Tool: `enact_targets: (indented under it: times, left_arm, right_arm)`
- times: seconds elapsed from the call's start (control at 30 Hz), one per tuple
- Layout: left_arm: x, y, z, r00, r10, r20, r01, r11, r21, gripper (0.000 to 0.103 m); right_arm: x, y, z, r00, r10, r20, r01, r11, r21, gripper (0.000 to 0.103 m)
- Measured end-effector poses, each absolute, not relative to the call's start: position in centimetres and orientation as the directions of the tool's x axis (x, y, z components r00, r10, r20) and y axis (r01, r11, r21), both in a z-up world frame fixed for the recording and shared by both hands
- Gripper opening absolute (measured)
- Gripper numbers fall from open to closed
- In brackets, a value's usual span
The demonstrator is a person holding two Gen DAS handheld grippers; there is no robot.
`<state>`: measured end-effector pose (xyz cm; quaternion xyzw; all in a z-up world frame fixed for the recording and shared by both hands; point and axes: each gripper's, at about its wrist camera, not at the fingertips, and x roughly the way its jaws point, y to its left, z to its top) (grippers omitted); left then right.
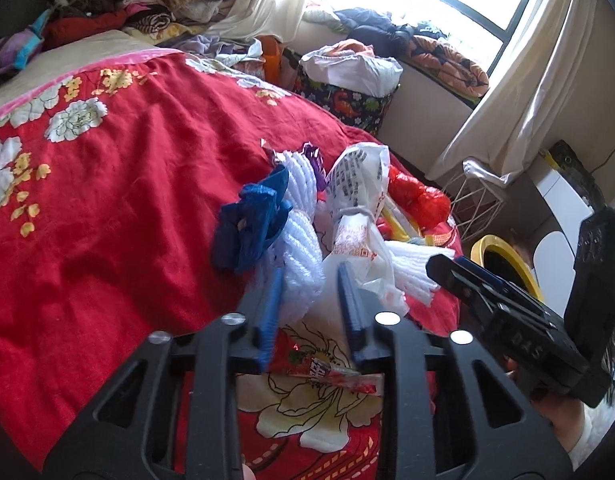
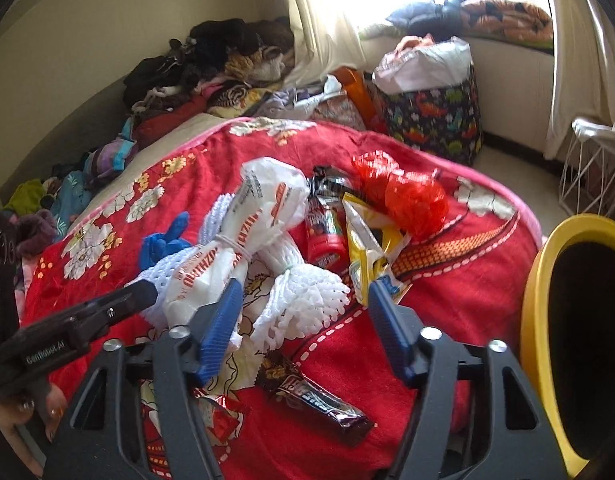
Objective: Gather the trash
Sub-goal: 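Close the left gripper on a white fluffy piece while the right gripper grasps another, then carry both held white pieces over to the yellow-rimmed bin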
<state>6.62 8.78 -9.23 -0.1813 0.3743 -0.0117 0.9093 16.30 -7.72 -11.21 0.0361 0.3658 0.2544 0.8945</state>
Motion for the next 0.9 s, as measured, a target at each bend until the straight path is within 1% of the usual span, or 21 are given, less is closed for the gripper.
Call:
enact_targets:
  times: [0.03,0.07,0.1,0.13,0.27,0.47,0.67,0.9]
  left_arm:
    - [6.6,8.7,-9.3,0.720,-0.157,-0.676,-0.114,0.934,-0.339,0.012]
    - [6.6,8.7,-9.3,0.721,-0.157,-0.674,-0.113,0.934,-0.339,0.010]
    - [6.6,8.7,-9.2,0.724,-0.156,-0.672,-0.111,0.935,-0.337,0.010]
    - [6.6,8.7,-9.0,0.727,-0.159,-0.668,-0.107,0.935,-0.338,0.010]
    - [6.1,8.4,-7.3,0.763,-0.174,-0.622,-0.066,0.937,-0.343,0.009]
    - [6.0,7.8,-4.4,0.809,-0.185,-0.557,-0.023,0.938,-0.345,0.009]
    - [6.4,7.5,-2.4,0.833,-0.186,-0.521,-0.008,0.938,-0.347,0.009]
    - [6.1,6.5,-1.5,0.840,-0.205,-0.503,0.020,0.937,-0.348,0.009]
  right_arm:
    - [16.4,-7.7,-11.4,0.593,0.490,-0.639,-0.428,0.864,0.264,0.038]
    - [16.6,-7.7,-11.5,0.583,0.498,-0.642,-0.429,0.860,0.276,0.032]
    - [16.6,-7.6,-11.6,0.580,0.502,-0.642,-0.431,0.857,0.281,0.021]
    - [16.5,-7.8,-11.6,0.579,0.509,-0.637,-0.435,0.854,0.287,0.016]
    - [15.6,-8.6,-10.8,0.604,0.530,-0.595,-0.441,0.844,0.305,0.014]
    - [14.1,-10.2,-8.1,0.666,0.533,-0.521,-0.453,0.845,0.286,0.013]
    - [13.4,-11.8,-5.5,0.718,0.526,-0.456,-0.455,0.850,0.264,0.013]
    - [13.1,-14.3,-3.7,0.753,0.523,-0.400,-0.434,0.851,0.297,0.012]
